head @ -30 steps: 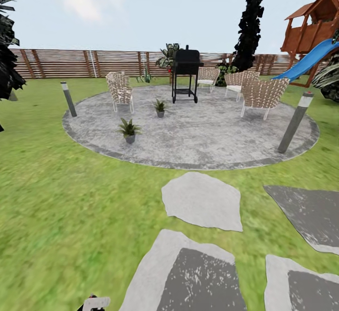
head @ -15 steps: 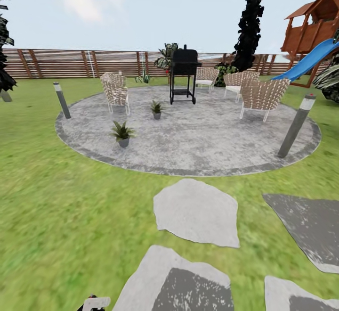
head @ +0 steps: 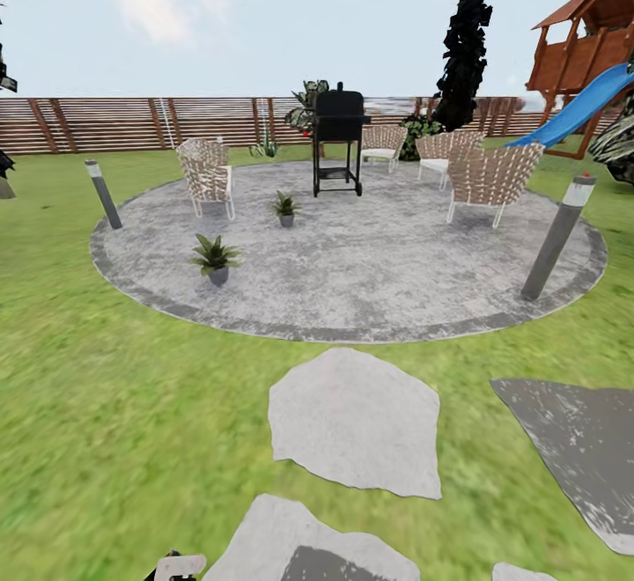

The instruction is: Pick up the pesticide atomizer in the garden and spray insectifuge to fully cover both potted plants in the garden.

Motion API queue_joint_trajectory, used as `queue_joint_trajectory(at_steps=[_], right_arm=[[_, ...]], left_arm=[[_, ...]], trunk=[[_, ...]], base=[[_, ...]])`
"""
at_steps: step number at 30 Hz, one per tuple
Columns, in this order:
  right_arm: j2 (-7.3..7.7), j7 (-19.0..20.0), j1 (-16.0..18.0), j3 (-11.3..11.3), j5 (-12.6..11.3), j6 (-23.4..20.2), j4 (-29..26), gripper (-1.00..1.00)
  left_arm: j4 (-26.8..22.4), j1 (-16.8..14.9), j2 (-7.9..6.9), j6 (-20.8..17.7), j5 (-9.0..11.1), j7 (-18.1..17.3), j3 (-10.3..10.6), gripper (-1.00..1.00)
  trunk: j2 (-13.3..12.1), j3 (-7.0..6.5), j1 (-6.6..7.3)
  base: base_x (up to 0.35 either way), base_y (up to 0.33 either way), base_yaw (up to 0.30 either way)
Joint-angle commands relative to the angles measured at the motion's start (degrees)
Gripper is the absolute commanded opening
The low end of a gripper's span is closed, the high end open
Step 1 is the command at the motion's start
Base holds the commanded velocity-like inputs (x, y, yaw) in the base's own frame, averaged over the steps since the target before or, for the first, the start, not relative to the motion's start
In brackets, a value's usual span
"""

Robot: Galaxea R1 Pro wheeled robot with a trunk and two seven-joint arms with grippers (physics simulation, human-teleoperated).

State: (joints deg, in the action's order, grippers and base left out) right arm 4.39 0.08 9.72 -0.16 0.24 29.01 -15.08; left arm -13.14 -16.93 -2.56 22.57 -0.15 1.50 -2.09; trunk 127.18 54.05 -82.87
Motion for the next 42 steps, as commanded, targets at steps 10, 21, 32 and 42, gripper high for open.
queue_joint_trajectory(at_steps=[10,21,32,42], right_arm=[[0.00,0.01,0.03,-0.01,0.03,0.17,0.05,1.00],[0.00,0.01,0.03,-0.01,0.03,0.17,0.05,1.00],[0.00,0.01,0.03,-0.01,0.03,0.17,0.05,1.00],[-0.08,0.01,0.03,-0.01,0.03,0.17,-0.03,1.00]], left_arm=[[0.06,-0.03,0.01,0.20,-0.03,-0.01,-0.19,-1.00],[0.07,-0.03,0.01,0.20,-0.03,-0.01,-0.19,-1.00],[0.06,-0.03,0.01,0.20,-0.03,-0.01,-0.19,-1.00],[0.07,-0.03,0.01,0.20,-0.03,-0.01,-0.19,-1.00]], trunk=[[0.02,0.05,-0.02],[0.02,0.05,-0.02],[0.02,0.05,-0.02],[0.02,0.05,-0.02]], base=[[0.304,-0.192,0.000],[0.304,-0.174,0.000],[0.304,-0.157,0.000],[0.306,-0.151,0.050]])
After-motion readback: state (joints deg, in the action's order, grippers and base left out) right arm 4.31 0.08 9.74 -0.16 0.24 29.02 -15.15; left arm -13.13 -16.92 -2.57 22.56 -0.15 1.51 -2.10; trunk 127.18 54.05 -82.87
